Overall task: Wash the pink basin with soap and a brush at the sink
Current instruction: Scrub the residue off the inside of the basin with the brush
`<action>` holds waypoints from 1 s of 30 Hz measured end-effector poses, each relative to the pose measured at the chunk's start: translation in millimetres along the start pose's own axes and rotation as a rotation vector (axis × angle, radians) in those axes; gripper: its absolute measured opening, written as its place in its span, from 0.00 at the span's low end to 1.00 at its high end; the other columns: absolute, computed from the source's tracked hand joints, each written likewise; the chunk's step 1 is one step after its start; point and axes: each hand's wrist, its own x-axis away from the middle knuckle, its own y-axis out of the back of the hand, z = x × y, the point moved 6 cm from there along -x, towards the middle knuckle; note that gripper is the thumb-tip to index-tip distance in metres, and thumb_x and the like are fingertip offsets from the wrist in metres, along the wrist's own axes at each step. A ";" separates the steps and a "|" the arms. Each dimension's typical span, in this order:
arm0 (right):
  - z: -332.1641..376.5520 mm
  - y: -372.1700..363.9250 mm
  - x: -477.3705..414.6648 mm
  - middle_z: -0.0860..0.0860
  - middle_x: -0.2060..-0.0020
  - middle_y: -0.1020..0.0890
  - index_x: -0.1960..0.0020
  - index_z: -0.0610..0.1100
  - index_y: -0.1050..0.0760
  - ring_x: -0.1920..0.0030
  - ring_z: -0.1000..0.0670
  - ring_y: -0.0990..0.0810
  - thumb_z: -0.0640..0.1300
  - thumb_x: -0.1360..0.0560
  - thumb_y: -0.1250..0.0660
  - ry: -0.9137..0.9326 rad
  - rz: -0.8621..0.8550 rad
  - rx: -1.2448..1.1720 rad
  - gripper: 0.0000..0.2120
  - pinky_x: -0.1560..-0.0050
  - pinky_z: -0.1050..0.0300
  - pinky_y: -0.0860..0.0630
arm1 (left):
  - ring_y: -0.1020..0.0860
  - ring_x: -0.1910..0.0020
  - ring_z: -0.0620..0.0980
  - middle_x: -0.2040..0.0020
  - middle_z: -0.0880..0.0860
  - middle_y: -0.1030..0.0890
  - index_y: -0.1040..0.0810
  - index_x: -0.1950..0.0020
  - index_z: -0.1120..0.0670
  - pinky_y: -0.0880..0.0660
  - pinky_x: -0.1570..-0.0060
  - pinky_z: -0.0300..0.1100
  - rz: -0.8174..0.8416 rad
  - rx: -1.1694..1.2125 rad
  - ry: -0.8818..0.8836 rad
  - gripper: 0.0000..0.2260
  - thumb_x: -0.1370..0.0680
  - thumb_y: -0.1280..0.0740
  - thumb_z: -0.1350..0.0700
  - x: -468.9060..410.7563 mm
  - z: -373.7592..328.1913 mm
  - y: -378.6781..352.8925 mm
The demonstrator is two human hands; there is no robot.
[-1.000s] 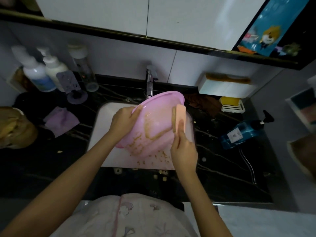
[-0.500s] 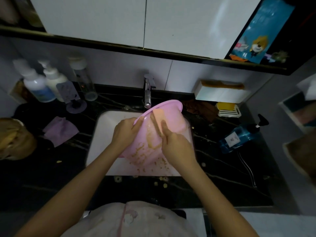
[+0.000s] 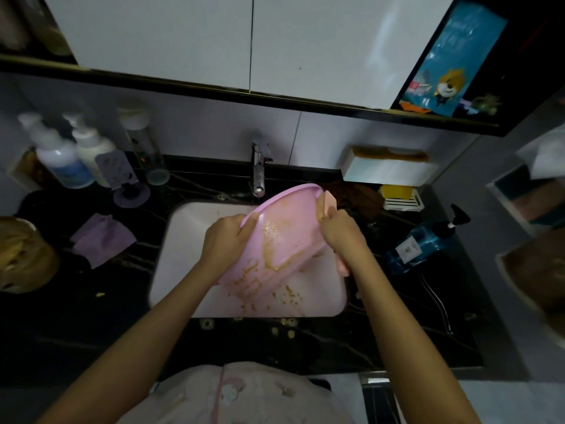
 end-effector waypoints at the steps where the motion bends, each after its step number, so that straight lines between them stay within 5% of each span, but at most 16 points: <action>1: 4.6 -4.0 9.7 0.37 0.38 0.27 0.32 0.37 0.35 0.40 0.38 0.26 0.45 0.19 0.50 0.046 0.003 0.005 0.19 0.44 0.51 0.30 | 0.27 0.70 0.54 0.71 0.55 0.25 0.30 0.68 0.56 0.36 0.71 0.41 -0.006 0.014 0.000 0.25 0.24 0.50 0.39 -0.4 1.3 0.6; 5: 14.5 -19.3 34.0 0.40 0.44 0.22 0.25 0.44 0.43 0.47 0.39 0.22 0.45 0.18 0.50 0.280 -0.033 0.043 0.22 0.54 0.53 0.28 | 0.28 0.71 0.53 0.72 0.53 0.27 0.32 0.70 0.55 0.38 0.73 0.40 -0.029 0.037 0.017 0.23 0.23 0.49 0.40 1.0 9.0 5.9; 8: -24.1 -6.9 -13.0 0.45 0.43 0.21 0.33 0.45 0.28 0.53 0.43 0.21 0.59 0.23 0.45 -0.010 0.003 -0.303 0.25 0.55 0.52 0.23 | 0.30 0.71 0.52 0.73 0.51 0.29 0.34 0.71 0.53 0.38 0.73 0.40 0.005 0.029 -0.007 0.22 0.20 0.46 0.43 -0.3 0.4 0.2; 12: -46.6 -14.9 -20.9 0.41 0.49 0.18 0.38 0.43 0.23 0.62 0.49 0.22 0.57 0.27 0.37 -0.100 0.077 -0.512 0.24 0.60 0.55 0.25 | 0.29 0.71 0.53 0.72 0.53 0.28 0.32 0.69 0.57 0.37 0.71 0.41 -0.005 0.031 0.017 0.25 0.22 0.48 0.41 -5.3 4.7 2.6; 14: -30.7 -14.7 -0.3 0.42 0.53 0.18 0.38 0.44 0.23 0.59 0.45 0.19 0.51 0.23 0.41 0.052 0.026 -0.453 0.18 0.58 0.52 0.22 | 0.30 0.71 0.52 0.73 0.53 0.28 0.32 0.69 0.57 0.37 0.71 0.40 -0.014 0.028 0.024 0.24 0.22 0.49 0.41 -5.6 7.9 6.2; 17: 0.6 -26.6 36.7 0.45 0.53 0.21 0.26 0.52 0.38 0.56 0.44 0.22 0.47 0.19 0.47 0.350 -0.027 -0.145 0.21 0.62 0.57 0.29 | 0.31 0.72 0.50 0.74 0.50 0.30 0.35 0.71 0.54 0.38 0.71 0.40 0.007 0.021 0.024 0.23 0.24 0.50 0.40 -5.0 5.8 5.1; 22: -1.2 -12.7 12.2 0.41 0.48 0.22 0.23 0.49 0.50 0.55 0.43 0.22 0.44 0.19 0.50 0.126 -0.219 0.186 0.25 0.61 0.53 0.29 | 0.32 0.73 0.49 0.75 0.50 0.32 0.38 0.72 0.52 0.40 0.73 0.40 0.017 -0.008 -0.001 0.22 0.23 0.50 0.40 -6.5 0.2 1.1; 26: 24.1 -52.2 58.4 0.44 0.57 0.22 0.23 0.53 0.64 0.64 0.46 0.27 0.42 0.20 0.49 0.315 -0.101 0.292 0.32 0.65 0.55 0.33 | 0.32 0.72 0.51 0.74 0.49 0.32 0.38 0.70 0.53 0.41 0.72 0.42 -0.004 -0.010 -0.006 0.24 0.25 0.52 0.36 -7.5 5.9 5.0; 30: 19.6 -50.7 54.8 0.46 0.64 0.26 0.23 0.54 0.63 0.67 0.46 0.28 0.45 0.19 0.51 0.376 -0.138 0.303 0.30 0.66 0.56 0.33 | 0.27 0.65 0.51 0.63 0.51 0.25 0.31 0.55 0.55 0.36 0.66 0.43 0.008 -0.034 -0.083 0.23 0.27 0.53 0.38 -1.9 18.7 13.2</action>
